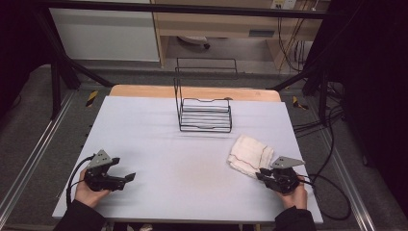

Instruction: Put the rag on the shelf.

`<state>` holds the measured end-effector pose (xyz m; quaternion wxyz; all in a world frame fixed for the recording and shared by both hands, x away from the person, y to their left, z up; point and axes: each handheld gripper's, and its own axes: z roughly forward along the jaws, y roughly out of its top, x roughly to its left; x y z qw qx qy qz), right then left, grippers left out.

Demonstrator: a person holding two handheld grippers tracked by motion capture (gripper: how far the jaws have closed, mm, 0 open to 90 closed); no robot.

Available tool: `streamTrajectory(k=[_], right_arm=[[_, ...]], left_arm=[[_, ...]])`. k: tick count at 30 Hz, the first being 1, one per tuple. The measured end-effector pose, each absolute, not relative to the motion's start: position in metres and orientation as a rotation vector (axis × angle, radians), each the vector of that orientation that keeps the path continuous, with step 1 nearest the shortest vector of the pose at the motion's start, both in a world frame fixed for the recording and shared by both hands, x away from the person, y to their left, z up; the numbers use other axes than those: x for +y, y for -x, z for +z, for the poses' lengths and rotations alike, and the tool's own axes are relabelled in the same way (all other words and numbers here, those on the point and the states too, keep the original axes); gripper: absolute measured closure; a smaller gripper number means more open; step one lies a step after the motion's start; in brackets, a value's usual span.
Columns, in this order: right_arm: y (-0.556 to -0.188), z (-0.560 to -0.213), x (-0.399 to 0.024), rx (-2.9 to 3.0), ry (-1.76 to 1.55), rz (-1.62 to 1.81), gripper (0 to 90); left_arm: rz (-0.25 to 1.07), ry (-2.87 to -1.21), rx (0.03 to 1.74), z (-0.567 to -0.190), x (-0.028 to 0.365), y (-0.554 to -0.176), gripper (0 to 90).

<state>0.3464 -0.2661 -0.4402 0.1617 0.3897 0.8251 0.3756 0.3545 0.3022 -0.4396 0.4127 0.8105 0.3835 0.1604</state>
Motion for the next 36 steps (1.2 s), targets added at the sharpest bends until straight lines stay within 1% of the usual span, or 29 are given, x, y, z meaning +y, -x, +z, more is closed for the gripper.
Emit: streamTrajectory(k=[1, 2, 3, 5, 6, 9, 11, 16, 19, 22, 23, 24, 25, 28, 36], right_arm=[[-0.348, -0.436, -0.261, 2.345, -1.092, 1.106, 61.1], [-0.349, -0.434, -0.256, 2.342, -1.082, 1.115, 58.6], [-0.349, -0.434, -0.256, 2.342, -1.082, 1.115, 58.6], [-0.357, -0.431, -0.238, 2.351, -1.057, 1.127, 54.7], [-0.357, -0.431, -0.238, 2.351, -1.057, 1.127, 54.7], [-0.367, -0.432, -0.217, 2.376, -1.035, 1.103, 55.0], [-0.377, -0.435, -0.200, 2.400, -1.029, 1.064, 57.0], [-0.385, -0.441, -0.187, 2.410, -0.996, 1.025, 58.5], [-0.390, -0.445, -0.181, 2.404, -0.964, 0.997, 62.6], [-0.394, -0.447, -0.179, 2.394, -0.946, 0.972, 71.3], [-0.395, -0.447, -0.179, 2.386, -0.944, 0.981, 76.1], [-0.396, -0.447, -0.180, 2.389, -0.938, 0.978, 78.5], [-0.396, -0.447, -0.180, 2.389, -0.938, 0.978, 78.5], [-0.399, -0.444, -0.179, 2.368, -0.952, 1.005, 85.5], [-0.401, -0.436, -0.176, 2.324, -0.953, 1.071, 87.1]], left_arm=[[0.404, -2.038, 0.965, -0.440, 0.302, -0.355, 9.3], [0.405, -2.039, 0.963, -0.440, 0.302, -0.355, 9.3], [0.404, -2.038, 0.964, -0.440, 0.302, -0.355, 9.3], [0.402, -2.042, 0.964, -0.440, 0.302, -0.356, 9.4], [0.403, -2.043, 0.963, -0.440, 0.302, -0.355, 9.4], [0.406, -2.038, 0.959, -0.439, 0.302, -0.355, 9.4], [0.406, -2.039, 0.959, -0.439, 0.303, -0.355, 9.4], [0.405, -2.040, 0.956, -0.439, 0.302, -0.355, 9.4], [0.405, -2.040, 0.954, -0.439, 0.302, -0.354, 9.4], [0.406, -2.041, 0.953, -0.439, 0.302, -0.354, 9.5], [0.405, -2.041, 0.952, -0.439, 0.302, -0.354, 9.5], [0.405, -2.041, 0.953, -0.439, 0.302, -0.354, 9.5], [0.405, -2.041, 0.953, -0.439, 0.302, -0.355, 9.5], [0.406, -2.042, 0.952, -0.439, 0.302, -0.354, 9.5], [0.406, -2.043, 0.952, -0.439, 0.302, -0.355, 9.6]])
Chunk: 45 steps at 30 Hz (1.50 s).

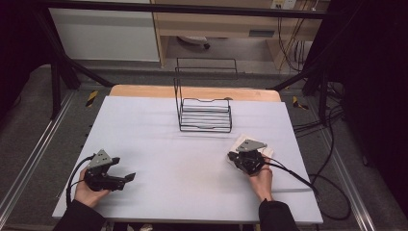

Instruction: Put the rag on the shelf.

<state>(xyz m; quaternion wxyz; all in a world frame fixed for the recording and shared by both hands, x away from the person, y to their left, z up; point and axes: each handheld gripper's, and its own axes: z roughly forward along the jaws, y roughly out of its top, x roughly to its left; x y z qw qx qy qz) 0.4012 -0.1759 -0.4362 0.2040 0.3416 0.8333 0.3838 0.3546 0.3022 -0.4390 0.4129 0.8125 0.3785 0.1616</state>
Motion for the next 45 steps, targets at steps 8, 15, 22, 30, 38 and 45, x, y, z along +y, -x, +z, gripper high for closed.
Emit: streamTrajectory(k=[8, 15, 22, 30, 38, 45], right_arm=[[-0.394, -0.431, -0.159, 2.355, -0.862, 1.172, 87.1], [-0.383, -0.432, -0.132, 2.443, -0.753, 1.206, 87.2], [-0.372, -0.434, -0.102, 2.523, -0.668, 1.262, 87.1], [-0.363, -0.438, -0.079, 2.610, -0.612, 1.332, 86.9], [-0.362, -0.444, -0.071, 2.652, -0.599, 1.303, 73.0], [-0.372, -0.425, -0.109, 2.518, -0.751, 1.347, 48.3]], left_arm=[[0.409, -2.047, 0.950, -0.439, 0.302, -0.355, 9.6], [0.409, -2.047, 0.951, -0.439, 0.302, -0.355, 9.7], [0.406, -2.049, 0.954, -0.439, 0.302, -0.355, 9.8], [0.403, -2.048, 0.960, -0.439, 0.302, -0.355, 9.9], [0.400, -2.045, 0.956, -0.435, 0.295, -0.353, 9.8], [0.371, -2.045, 0.952, -0.423, 0.269, -0.348, 11.0]])
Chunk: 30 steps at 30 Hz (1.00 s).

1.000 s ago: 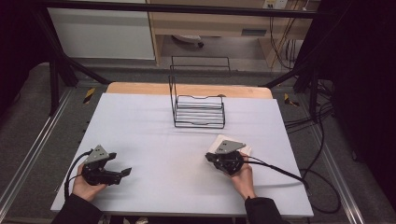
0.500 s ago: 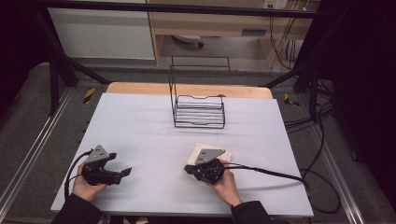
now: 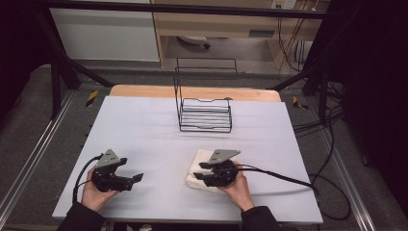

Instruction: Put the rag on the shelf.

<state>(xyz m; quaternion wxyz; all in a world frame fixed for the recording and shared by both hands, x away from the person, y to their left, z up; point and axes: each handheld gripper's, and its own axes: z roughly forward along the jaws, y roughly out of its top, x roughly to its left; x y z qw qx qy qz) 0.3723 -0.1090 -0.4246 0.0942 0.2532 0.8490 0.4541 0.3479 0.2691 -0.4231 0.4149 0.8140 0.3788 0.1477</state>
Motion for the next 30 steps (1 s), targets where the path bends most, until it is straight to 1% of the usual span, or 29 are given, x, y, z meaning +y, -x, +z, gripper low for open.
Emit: streamTrajectory(k=[2, 3, 4, 5, 6, 7, 8, 9, 10, 12, 13, 14, 16, 19, 20, 21, 22, 23, 24, 26, 30], right_arm=[[-0.376, -0.420, -0.127, 2.464, -0.822, 1.318, 41.0], [-0.376, -0.420, -0.127, 2.464, -0.822, 1.318, 41.0], [-0.379, -0.419, -0.145, 2.414, -0.898, 1.299, 38.0], [-0.380, -0.419, -0.154, 2.391, -0.930, 1.280, 35.4], [-0.381, -0.420, -0.162, 2.368, -0.965, 1.265, 34.3], [-0.381, -0.420, -0.162, 2.368, -0.965, 1.265, 34.3], [-0.381, -0.422, -0.170, 2.352, -1.003, 1.244, 34.9], [-0.382, -0.427, -0.183, 2.321, -1.065, 1.233, 36.7], [-0.382, -0.427, -0.183, 2.321, -1.065, 1.233, 36.7], [-0.382, -0.433, -0.192, 2.308, -1.116, 1.214, 37.5], [-0.384, -0.438, -0.196, 2.298, -1.149, 1.192, 40.3], [-0.384, -0.438, -0.196, 2.298, -1.149, 1.192, 40.3], [-0.387, -0.441, -0.197, 2.293, -1.180, 1.191, 43.0], [-0.393, -0.444, -0.196, 2.275, -1.214, 1.202, 49.8], [-0.395, -0.444, -0.195, 2.273, -1.226, 1.212, 50.7], [-0.399, -0.446, -0.193, 2.267, -1.250, 1.216, 53.6], [-0.399, -0.446, -0.193, 2.267, -1.250, 1.216, 53.6], [-0.403, -0.448, -0.191, 2.273, -1.256, 1.185, 55.9], [-0.403, -0.448, -0.191, 2.273, -1.256, 1.185, 55.9], [-0.407, -0.452, -0.189, 2.282, -1.275, 1.178, 58.3], [-0.409, -0.456, -0.186, 2.299, -1.276, 1.165, 61.0]], left_arm=[[0.349, -2.031, 0.949, -0.419, 0.258, -0.347, 12.3], [0.337, -2.029, 0.945, -0.417, 0.252, -0.346, 12.3], [0.321, -2.027, 0.943, -0.416, 0.245, -0.346, 14.7], [0.310, -2.035, 0.935, -0.415, 0.237, -0.346, 16.4], [0.301, -2.045, 0.931, -0.414, 0.230, -0.346, 18.5], [0.295, -2.057, 0.920, -0.413, 0.222, -0.346, 18.5], [0.289, -2.068, 0.910, -0.413, 0.214, -0.346, 20.5], [0.281, -2.077, 0.907, -0.414, 0.205, -0.347, 27.0], [0.262, -2.082, 0.897, -0.414, 0.197, -0.347, 27.0], [0.215, -2.089, 0.894, -0.416, 0.181, -0.349, 33.6], [0.199, -2.092, 0.893, -0.416, 0.173, -0.350, 38.5], [0.182, -2.093, 0.897, -0.417, 0.166, -0.352, 38.5], [0.160, -2.093, 0.901, -0.419, 0.151, -0.355, 43.4], [0.148, -2.101, 0.927, -0.423, 0.134, -0.359, 50.1], [0.156, -2.108, 0.937, -0.425, 0.129, -0.360, 52.8], [0.157, -2.115, 0.941, -0.427, 0.126, -0.360, 59.0], [0.145, -2.122, 0.946, -0.430, 0.123, -0.361, 59.0], [0.138, -2.132, 0.950, -0.432, 0.121, -0.361, 63.5], [0.137, -2.143, 0.950, -0.435, 0.119, -0.361, 63.5], [0.125, -2.158, 0.953, -0.440, 0.118, -0.360, 68.8], [0.092, -2.148, 0.967, -0.443, 0.117, -0.361, 71.6]])
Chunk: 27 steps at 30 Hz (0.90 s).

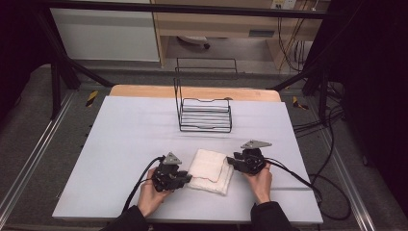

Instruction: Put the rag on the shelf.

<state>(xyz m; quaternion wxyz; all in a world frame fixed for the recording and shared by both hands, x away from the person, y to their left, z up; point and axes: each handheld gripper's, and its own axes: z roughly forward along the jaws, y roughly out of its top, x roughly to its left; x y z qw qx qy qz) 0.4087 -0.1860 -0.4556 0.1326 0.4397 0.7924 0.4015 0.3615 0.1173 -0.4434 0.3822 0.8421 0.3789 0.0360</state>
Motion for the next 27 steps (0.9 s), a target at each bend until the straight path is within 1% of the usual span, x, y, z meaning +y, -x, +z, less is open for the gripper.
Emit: streamTrajectory(k=[1, 2, 3, 5, 8, 11, 16, 18, 19, 22, 27], right_arm=[[-0.409, -0.456, -0.186, 2.302, -1.286, 1.169, 62.2], [-0.410, -0.457, -0.185, 2.304, -1.308, 1.186, 65.3], [-0.410, -0.457, -0.185, 2.304, -1.308, 1.186, 65.3], [-0.411, -0.457, -0.184, 2.313, -1.333, 1.202, 69.9], [-0.412, -0.457, -0.184, 2.333, -1.359, 1.226, 77.0], [-0.415, -0.455, -0.183, 2.352, -1.365, 1.223, 81.0], [-0.418, -0.454, -0.177, 2.354, -1.355, 1.239, 82.6], [-0.419, -0.451, -0.169, 2.360, -1.295, 1.236, 82.6], [-0.421, -0.449, -0.159, 2.356, -1.253, 1.273, 82.5], [-0.423, -0.448, -0.150, 2.355, -1.226, 1.298, 82.3], [-0.426, -0.456, -0.142, 2.367, -1.212, 1.237, 80.5]], left_arm=[[0.085, -2.150, 0.968, -0.444, 0.117, -0.362, 72.4], [0.071, -2.146, 0.978, -0.445, 0.116, -0.362, 73.3], [0.052, -2.143, 0.982, -0.446, 0.115, -0.362, 73.3], [0.050, -2.145, 0.987, -0.447, 0.113, -0.362, 74.0], [0.045, -2.146, 0.996, -0.446, 0.111, -0.362, 77.5], [0.048, -2.149, 0.995, -0.445, 0.111, -0.361, 81.2], [0.050, -2.149, 0.971, -0.442, 0.115, -0.357, 83.5], [0.061, -2.157, 0.959, -0.439, 0.118, -0.353, 83.7], [0.069, -2.163, 0.952, -0.437, 0.120, -0.349, 83.7], [0.117, -2.187, 0.944, -0.436, 0.125, -0.339, 83.4], [0.129, -2.170, 0.958, -0.440, 0.128, -0.337, 81.1]])
